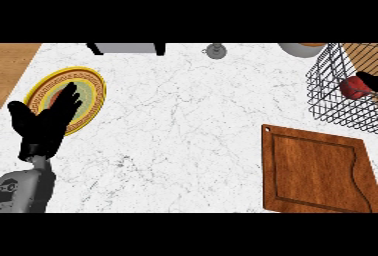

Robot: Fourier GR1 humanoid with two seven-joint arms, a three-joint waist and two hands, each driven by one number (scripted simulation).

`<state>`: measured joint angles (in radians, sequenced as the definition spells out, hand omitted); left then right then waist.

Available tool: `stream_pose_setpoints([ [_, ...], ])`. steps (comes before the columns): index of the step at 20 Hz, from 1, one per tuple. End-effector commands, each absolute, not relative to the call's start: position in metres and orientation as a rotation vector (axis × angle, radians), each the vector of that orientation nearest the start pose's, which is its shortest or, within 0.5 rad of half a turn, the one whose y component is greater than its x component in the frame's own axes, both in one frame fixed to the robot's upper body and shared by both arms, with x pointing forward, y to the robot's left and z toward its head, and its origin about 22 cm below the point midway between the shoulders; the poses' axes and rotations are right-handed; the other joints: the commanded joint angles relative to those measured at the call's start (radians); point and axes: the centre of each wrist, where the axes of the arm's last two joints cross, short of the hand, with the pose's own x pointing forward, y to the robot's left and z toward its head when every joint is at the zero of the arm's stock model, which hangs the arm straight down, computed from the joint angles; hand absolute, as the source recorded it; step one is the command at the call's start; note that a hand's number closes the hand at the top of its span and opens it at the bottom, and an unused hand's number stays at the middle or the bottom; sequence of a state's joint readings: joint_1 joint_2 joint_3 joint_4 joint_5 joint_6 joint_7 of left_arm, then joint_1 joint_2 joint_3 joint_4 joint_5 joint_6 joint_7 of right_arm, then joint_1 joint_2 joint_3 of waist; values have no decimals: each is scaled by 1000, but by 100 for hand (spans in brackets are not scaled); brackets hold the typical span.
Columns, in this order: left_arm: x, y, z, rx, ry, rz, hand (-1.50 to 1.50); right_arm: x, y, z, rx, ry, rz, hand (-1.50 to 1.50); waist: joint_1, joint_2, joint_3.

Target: Pick the bell pepper from the cutting board and place it in the basket

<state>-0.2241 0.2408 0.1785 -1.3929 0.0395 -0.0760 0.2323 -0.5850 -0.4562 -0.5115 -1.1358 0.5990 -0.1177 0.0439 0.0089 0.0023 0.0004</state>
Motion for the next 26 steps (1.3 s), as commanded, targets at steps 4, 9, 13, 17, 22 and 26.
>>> stream_pose_setpoints([
  [4,292,327,25,190,-1384,-72,0,365,-420,147,-1015,-1657,107,-150,-2,0,0],
  [9,294,316,34,195,-1395,-66,0,342,-454,149,-968,-1665,-233,-150,-10,-3,0],
  [13,287,307,18,193,-1365,-76,0,331,-485,173,-898,-1662,-475,-150,-9,-1,0],
  [17,292,305,31,194,-1393,-73,0,278,-545,182,-872,-1672,-472,-150,-14,-2,1],
  [22,287,313,33,188,-1375,-54,0,213,-602,168,-796,-1611,-384,-150,-14,-1,2],
  [26,291,316,36,196,-1372,-67,0,164,-633,164,-750,-1609,-338,-150,-14,2,3],
])
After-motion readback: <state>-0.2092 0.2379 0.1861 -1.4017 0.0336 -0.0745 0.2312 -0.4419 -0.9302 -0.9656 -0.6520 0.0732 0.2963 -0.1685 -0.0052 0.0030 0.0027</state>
